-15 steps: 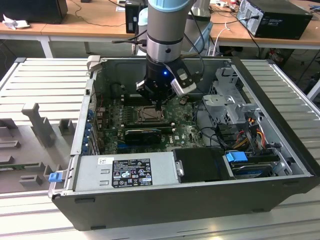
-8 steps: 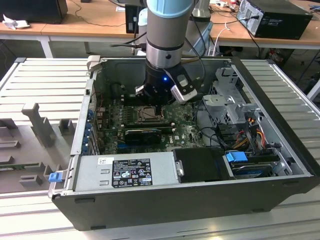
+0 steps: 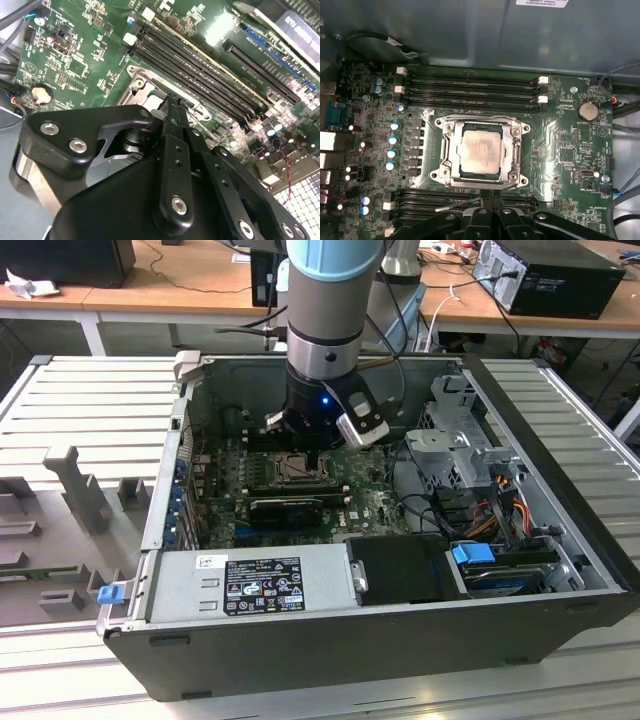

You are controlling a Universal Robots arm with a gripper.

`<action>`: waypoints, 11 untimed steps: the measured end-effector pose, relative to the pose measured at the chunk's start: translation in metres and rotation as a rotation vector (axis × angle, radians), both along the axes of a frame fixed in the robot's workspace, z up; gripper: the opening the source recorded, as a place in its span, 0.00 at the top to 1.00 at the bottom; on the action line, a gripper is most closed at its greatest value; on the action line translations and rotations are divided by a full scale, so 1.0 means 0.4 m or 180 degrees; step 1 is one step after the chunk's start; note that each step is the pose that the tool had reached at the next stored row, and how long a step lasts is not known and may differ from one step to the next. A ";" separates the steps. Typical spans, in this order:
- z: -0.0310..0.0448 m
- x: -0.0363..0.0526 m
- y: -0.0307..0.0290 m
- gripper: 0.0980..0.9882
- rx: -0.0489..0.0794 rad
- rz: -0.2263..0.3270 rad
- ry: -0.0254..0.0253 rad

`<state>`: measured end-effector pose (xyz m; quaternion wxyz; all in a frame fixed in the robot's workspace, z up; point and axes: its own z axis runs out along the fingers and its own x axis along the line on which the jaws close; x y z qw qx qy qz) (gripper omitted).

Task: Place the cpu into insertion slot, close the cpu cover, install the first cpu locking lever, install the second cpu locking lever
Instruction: 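Install the second cpu locking lever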

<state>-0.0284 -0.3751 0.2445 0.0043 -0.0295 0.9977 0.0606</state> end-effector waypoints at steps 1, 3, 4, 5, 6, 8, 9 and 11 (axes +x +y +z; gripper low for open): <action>0.000 -0.004 0.000 0.99 0.0000 0.0000 0.0000; 0.000 -0.010 0.000 0.99 0.0000 0.0000 0.0000; -0.001 -0.014 0.000 0.99 0.0000 0.0000 0.0000; -0.001 -0.018 0.000 0.99 0.0000 0.0000 0.0000; -0.003 -0.024 0.000 0.99 0.0000 0.0000 0.0000; -0.007 -0.031 0.000 0.99 0.0000 0.0000 0.0000; -0.014 -0.039 0.000 0.99 0.0000 0.0000 0.0000; -0.034 -0.051 0.000 0.99 0.0000 0.0000 0.0000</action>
